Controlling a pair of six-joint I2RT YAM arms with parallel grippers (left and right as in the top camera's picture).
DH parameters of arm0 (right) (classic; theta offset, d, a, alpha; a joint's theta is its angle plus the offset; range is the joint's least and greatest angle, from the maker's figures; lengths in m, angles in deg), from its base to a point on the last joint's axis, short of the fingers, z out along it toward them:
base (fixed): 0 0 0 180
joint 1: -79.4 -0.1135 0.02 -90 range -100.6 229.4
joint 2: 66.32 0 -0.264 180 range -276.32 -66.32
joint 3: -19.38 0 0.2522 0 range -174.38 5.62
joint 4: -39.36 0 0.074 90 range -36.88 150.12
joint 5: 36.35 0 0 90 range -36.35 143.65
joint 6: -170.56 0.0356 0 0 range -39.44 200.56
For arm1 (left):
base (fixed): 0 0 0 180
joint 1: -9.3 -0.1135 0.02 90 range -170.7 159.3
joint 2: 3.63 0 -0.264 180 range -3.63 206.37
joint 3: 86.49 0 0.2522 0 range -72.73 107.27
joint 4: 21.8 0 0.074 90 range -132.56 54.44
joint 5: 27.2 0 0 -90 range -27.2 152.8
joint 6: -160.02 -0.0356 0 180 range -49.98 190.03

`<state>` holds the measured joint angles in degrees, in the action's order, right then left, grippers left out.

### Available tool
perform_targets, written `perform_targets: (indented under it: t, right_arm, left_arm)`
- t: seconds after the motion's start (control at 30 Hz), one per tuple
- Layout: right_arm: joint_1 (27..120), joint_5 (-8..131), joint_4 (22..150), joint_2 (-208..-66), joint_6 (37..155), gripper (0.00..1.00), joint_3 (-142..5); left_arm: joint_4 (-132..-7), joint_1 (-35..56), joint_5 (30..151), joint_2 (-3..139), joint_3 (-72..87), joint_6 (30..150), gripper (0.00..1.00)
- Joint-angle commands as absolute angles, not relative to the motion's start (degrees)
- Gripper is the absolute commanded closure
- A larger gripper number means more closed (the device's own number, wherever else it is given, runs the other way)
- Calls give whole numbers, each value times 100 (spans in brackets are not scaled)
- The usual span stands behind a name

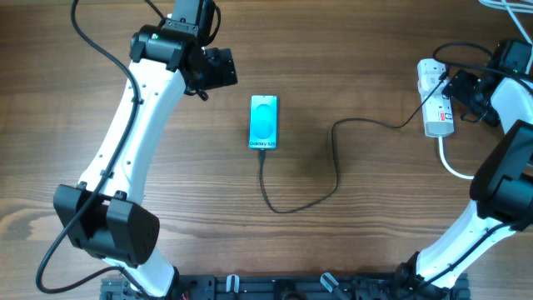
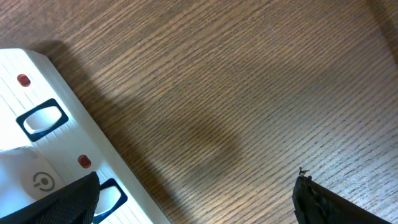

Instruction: Plug charger to phone and switch on socket

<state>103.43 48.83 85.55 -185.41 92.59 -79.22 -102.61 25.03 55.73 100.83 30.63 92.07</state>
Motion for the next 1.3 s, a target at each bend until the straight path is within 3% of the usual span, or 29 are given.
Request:
perform_targets:
  t: [0.0, 1.27]
  right_arm:
    - [10426, 5082, 8526, -18699, 9113, 0, -7916]
    - [10572, 6142, 8705, -18994, 8896, 0, -7909]
  left_arm:
    - [-10246, 2478, 5479, 10134, 3034, 9299, 0]
    - [-10246, 2478, 5479, 10134, 3034, 9299, 0]
